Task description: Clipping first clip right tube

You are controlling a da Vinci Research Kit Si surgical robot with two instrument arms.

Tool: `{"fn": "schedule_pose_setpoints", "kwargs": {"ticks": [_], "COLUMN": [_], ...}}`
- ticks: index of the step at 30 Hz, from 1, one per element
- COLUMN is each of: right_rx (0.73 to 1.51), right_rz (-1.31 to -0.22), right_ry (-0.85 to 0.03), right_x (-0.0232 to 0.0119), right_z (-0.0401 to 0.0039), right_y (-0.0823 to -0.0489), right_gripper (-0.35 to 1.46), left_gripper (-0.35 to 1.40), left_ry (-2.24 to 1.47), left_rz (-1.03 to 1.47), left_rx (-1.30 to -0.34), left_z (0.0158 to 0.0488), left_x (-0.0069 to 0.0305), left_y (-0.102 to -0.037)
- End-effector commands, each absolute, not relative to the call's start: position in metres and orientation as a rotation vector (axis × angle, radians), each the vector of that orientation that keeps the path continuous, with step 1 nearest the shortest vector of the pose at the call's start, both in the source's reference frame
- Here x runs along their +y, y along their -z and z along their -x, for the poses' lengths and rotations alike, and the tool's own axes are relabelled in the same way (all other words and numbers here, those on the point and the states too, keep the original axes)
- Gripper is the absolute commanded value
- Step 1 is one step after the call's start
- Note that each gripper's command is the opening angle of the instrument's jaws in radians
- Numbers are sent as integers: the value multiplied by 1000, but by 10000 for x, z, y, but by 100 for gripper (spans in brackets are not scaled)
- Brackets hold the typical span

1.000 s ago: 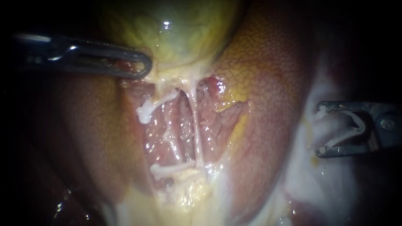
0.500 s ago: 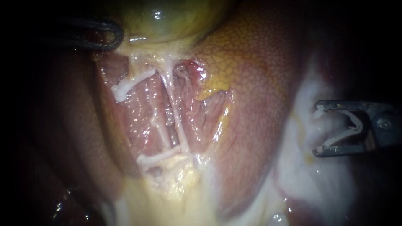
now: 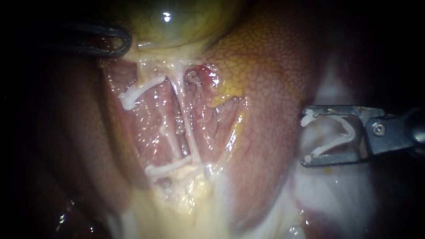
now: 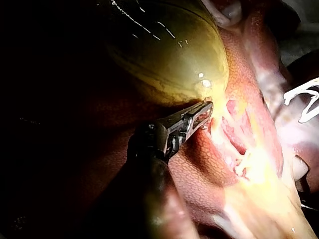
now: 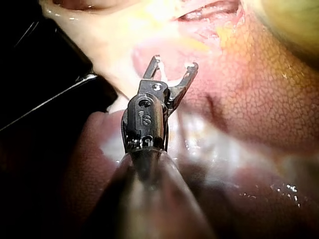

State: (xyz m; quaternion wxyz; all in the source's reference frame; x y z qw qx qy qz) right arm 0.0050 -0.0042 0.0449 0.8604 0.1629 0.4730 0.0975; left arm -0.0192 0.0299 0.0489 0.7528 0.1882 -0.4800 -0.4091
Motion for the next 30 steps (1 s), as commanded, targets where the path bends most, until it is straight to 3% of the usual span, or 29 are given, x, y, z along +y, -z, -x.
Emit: {"fn": "schedule_pose_setpoints", "kwargs": {"ticks": [1, 19, 30], "right_rx": [1001, 1125, 1151], "right_rz": [-347, -514, -589], "right_ry": [-209, -342, -414], "right_x": [-43, -44, -46], "right_z": [-55, -118, -142], "right_y": [-450, -486, -525], "right_gripper": [50, 48, 49], "left_gripper": [-35, -35, -35], "left_ry": [891, 890, 890], "left_rz": [-412, -414, -413], "left_rx": [-1049, -1049, -1049], "left_z": [193, 194, 194], "left_x": [298, 298, 297], "left_y": [-489, -489, -489]}}
